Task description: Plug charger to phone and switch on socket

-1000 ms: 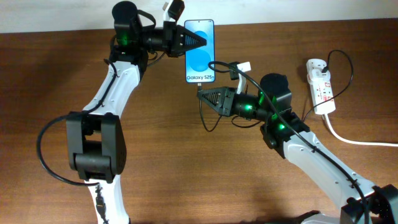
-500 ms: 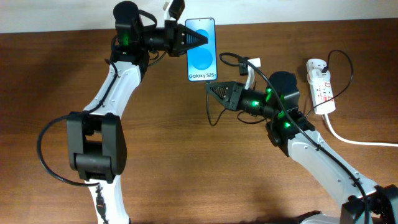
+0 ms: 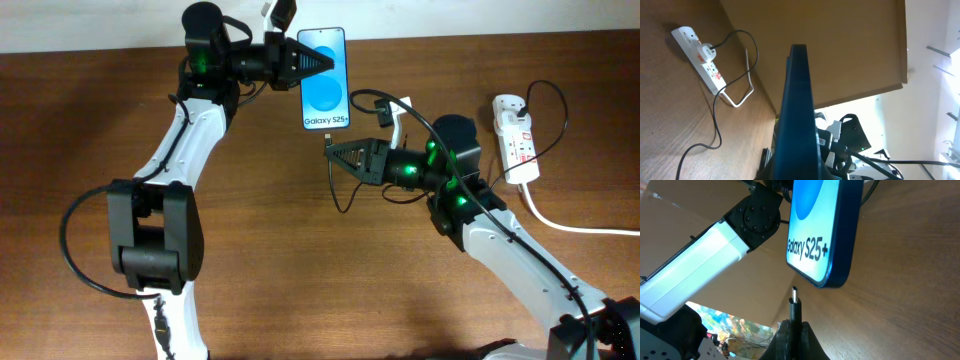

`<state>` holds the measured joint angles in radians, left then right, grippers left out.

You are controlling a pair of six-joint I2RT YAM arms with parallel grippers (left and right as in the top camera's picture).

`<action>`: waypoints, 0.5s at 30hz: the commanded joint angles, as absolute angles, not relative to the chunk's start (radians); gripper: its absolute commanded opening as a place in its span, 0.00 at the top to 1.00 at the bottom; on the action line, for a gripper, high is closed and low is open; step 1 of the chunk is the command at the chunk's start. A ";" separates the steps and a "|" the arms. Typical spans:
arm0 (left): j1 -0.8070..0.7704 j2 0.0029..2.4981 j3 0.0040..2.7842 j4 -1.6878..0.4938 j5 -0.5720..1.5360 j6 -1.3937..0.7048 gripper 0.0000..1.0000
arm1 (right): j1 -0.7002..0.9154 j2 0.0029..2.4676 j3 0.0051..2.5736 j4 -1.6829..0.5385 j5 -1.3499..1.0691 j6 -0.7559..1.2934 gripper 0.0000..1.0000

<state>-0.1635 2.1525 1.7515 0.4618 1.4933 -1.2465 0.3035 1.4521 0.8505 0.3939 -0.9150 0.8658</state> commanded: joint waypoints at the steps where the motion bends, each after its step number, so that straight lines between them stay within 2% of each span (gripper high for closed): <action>1: -0.170 2.140 1.763 0.471 1.523 -1.239 1.00 | 0.307 1.462 0.854 0.401 -0.900 0.846 0.96; 15: -0.190 2.140 1.763 0.471 1.556 -1.268 1.00 | 0.305 1.462 0.854 0.401 -0.841 0.847 0.96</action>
